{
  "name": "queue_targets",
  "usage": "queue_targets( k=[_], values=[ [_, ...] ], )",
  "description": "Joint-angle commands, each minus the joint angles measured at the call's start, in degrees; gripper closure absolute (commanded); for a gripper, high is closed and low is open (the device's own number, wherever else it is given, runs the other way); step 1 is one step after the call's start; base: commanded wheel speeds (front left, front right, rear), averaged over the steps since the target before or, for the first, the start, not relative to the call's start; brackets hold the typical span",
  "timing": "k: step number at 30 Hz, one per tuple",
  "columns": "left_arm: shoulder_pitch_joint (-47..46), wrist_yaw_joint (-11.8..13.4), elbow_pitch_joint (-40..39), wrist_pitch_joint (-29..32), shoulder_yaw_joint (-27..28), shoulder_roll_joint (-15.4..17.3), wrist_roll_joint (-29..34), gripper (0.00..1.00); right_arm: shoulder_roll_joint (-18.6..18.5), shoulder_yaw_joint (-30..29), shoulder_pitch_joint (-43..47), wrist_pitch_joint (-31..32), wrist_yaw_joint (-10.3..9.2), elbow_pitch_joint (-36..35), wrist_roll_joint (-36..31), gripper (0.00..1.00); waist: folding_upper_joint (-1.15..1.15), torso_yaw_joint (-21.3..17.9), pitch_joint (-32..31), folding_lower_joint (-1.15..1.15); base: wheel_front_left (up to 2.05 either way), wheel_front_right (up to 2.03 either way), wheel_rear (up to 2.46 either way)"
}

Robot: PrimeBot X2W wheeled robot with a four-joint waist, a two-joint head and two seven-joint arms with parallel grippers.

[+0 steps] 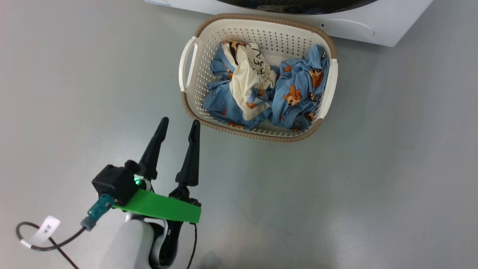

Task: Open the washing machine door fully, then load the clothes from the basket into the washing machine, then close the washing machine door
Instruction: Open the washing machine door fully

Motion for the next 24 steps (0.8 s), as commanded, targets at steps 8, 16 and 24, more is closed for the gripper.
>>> queue_targets(
  k=[8,16,24],
  values=[
    [-0.05,0.64,-1.29,-0.59,1.54,1.14,-1.15,0.00,2.21,1.28,0.13,2.19,0.33,-1.82,-1.13,1.00,0.00,0.20,-0.90,0.00,0.00,0.00,0.00],
    [0.73,0.59,-0.98,-0.59,2.00,1.14,-0.29,0.00,3.53,2.83,3.21,3.88,0.33,-2.06,-1.48,1.00,0.00,-0.46,-3.47,0.00,0.00,0.00,0.00],
    [1.88,0.52,-0.51,-0.59,3.02,1.14,0.69,0.00,4.97,3.93,6.91,4.81,0.33,-2.77,-1.52,1.00,0.00,-0.97,-6.29,0.00,0.00,0.00,0.00]
  ],
)
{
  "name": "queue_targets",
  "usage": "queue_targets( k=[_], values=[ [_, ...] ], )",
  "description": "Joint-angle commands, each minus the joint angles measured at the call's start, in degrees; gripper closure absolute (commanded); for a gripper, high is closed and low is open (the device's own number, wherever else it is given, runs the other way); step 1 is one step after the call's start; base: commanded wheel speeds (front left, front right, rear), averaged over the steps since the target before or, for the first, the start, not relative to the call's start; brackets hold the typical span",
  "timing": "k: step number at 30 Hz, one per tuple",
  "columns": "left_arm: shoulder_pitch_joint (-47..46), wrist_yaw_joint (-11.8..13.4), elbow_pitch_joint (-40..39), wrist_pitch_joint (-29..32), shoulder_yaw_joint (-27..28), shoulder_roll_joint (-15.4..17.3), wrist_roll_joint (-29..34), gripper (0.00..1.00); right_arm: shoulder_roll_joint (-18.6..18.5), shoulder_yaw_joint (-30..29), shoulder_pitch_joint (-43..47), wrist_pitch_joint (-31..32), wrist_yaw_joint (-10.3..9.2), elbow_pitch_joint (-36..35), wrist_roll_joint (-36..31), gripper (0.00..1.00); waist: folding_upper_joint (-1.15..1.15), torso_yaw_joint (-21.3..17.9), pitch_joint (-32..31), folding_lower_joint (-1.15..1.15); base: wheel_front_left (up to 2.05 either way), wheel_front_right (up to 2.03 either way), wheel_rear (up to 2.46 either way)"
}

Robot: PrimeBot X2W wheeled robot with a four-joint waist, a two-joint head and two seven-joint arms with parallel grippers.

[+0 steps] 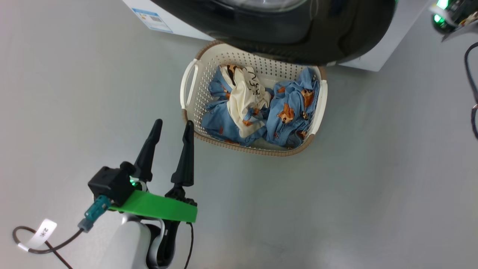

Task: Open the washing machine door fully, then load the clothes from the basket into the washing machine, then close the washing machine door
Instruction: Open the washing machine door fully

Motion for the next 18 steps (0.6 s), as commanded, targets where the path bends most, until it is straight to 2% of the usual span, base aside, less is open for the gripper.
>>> queue_targets(
  k=[1,18],
  values=[
    [1.62,0.10,-0.63,-0.59,2.29,1.22,0.92,0.00,2.17,1.36,2.16,0.98,0.34,-2.29,-0.71,1.00,0.00,-0.31,-1.31,0.00,0.00,0.00,0.00],
    [4.43,-0.10,0.10,-0.59,4.90,1.22,2.75,0.00,5.15,2.94,9.78,3.45,0.34,-5.32,-0.04,1.00,0.00,-1.65,-6.94,0.00,0.00,0.00,0.00]
  ],
)
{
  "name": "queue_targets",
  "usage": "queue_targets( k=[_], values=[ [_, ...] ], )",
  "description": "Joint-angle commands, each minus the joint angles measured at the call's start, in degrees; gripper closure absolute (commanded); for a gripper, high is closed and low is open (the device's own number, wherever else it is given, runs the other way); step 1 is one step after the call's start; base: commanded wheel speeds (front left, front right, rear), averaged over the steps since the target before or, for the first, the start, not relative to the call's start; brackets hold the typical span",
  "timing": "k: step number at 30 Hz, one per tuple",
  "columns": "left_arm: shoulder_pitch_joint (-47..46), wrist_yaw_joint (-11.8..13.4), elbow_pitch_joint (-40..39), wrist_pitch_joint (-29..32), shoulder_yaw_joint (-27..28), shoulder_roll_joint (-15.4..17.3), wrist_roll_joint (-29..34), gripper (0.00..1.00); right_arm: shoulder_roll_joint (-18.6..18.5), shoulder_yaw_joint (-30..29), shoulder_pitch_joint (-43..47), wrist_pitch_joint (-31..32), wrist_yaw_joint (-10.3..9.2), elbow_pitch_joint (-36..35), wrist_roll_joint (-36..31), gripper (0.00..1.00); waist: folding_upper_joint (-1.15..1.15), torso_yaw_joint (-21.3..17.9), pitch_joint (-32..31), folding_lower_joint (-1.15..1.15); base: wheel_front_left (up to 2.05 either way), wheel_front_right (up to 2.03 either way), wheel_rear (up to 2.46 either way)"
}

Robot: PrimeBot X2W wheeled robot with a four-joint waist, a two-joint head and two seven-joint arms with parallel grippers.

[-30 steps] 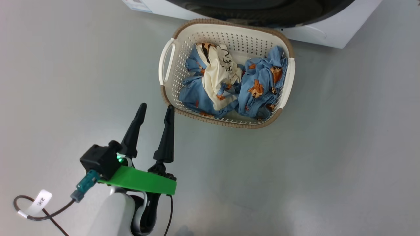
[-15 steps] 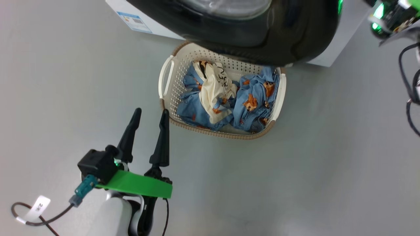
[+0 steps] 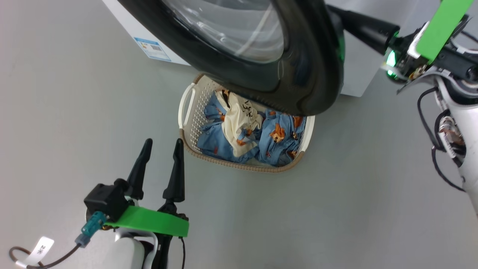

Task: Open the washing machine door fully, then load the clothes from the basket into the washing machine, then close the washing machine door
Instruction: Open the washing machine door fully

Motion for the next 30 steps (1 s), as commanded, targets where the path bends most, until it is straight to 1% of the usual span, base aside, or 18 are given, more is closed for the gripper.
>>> queue_targets(
  k=[1,14,30],
  values=[
    [0.86,-0.11,-0.85,-0.51,2.24,1.20,0.50,0.00,1.52,1.01,1.58,0.61,0.34,-2.19,-0.01,1.00,0.00,-0.35,-0.95,0.01,0.00,0.00,0.00],
    [3.09,-0.46,-0.75,-0.51,3.94,1.20,1.53,0.00,4.89,2.98,7.49,3.46,0.34,-4.89,0.38,1.00,0.00,-0.11,-4.29,0.01,0.00,0.00,0.00],
    [5.70,-0.53,-0.83,-0.51,5.35,1.20,1.82,0.00,9.59,5.63,13.37,7.36,0.34,-7.78,0.40,1.00,0.00,1.52,-7.26,0.01,0.00,0.00,0.00]
  ],
)
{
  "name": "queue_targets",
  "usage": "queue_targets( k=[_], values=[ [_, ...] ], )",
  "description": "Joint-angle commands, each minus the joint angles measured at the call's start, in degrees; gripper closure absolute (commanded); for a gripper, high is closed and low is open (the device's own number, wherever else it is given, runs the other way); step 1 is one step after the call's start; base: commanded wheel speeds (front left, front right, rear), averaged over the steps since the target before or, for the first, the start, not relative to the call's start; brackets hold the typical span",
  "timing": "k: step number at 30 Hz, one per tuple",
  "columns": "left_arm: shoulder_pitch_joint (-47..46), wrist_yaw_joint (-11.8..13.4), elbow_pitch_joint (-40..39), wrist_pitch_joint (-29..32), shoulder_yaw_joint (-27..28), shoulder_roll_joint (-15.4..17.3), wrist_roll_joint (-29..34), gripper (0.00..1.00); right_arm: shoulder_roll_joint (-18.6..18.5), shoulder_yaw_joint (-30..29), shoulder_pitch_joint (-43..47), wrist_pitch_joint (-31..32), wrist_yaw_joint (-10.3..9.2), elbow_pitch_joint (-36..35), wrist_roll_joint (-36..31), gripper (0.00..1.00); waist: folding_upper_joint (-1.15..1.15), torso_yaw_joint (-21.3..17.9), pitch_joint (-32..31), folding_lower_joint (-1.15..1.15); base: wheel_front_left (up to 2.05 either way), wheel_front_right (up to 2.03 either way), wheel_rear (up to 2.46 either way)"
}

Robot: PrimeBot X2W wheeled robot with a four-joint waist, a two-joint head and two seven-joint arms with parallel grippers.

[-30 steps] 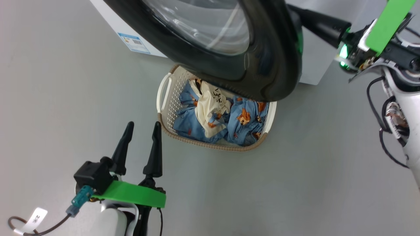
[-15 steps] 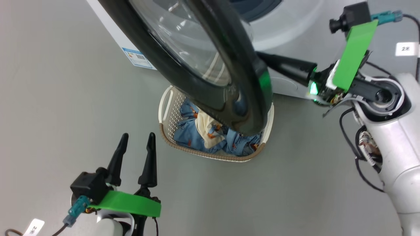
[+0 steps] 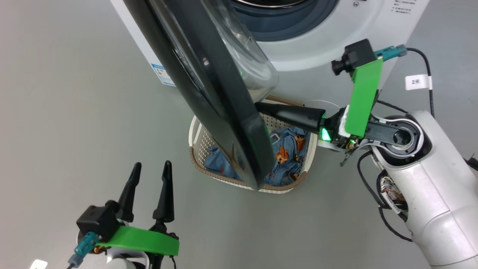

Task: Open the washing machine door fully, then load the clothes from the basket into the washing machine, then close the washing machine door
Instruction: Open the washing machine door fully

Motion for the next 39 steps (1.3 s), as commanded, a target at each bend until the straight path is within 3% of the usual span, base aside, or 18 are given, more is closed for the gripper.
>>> queue_targets(
  k=[1,17,20,22,24,27,39],
  values=[
    [0.28,-0.04,-1.04,-0.37,2.00,1.07,0.78,0.00,2.10,1.00,1.21,0.63,0.34,-2.03,-0.10,1.00,0.00,0.28,-0.17,0.00,0.00,0.00,0.00],
    [1.55,-0.16,-0.30,-0.37,3.52,1.07,2.29,0.00,2.79,-0.36,4.26,-2.28,0.34,-2.94,-2.26,1.00,0.00,-1.20,-3.10,0.00,0.00,0.00,0.00],
    [1.73,-0.43,-0.06,-0.37,4.32,1.07,3.24,0.00,2.00,-0.97,5.51,-3.90,0.34,-3.17,-3.14,0.78,0.00,-2.32,-4.07,0.00,0.00,0.00,0.00],
    [1.86,-0.64,0.08,-0.37,4.92,1.07,3.97,0.00,1.34,-1.42,6.47,-5.43,0.34,-3.28,-3.89,0.56,0.00,-3.13,-4.68,0.00,0.00,0.00,0.00],
    [2.07,-0.84,0.16,-0.37,5.67,1.07,4.68,0.00,0.78,-1.70,7.43,-6.62,0.34,-3.46,-4.18,0.43,0.00,-4.02,-5.18,0.00,0.00,0.00,0.00],
    [2.55,-1.14,0.27,-0.37,6.93,1.07,5.61,0.00,-0.17,-2.24,8.90,-8.70,0.34,-3.77,-4.66,0.00,0.00,-5.46,-5.90,0.00,0.00,0.00,0.00],
    [5.58,-1.89,0.75,-0.37,11.73,1.18,8.82,0.00,-4.05,-0.56,14.87,-18.26,0.34,-3.94,-7.21,0.00,0.00,-11.60,-9.41,0.00,0.00,0.00,0.00]
  ],
)
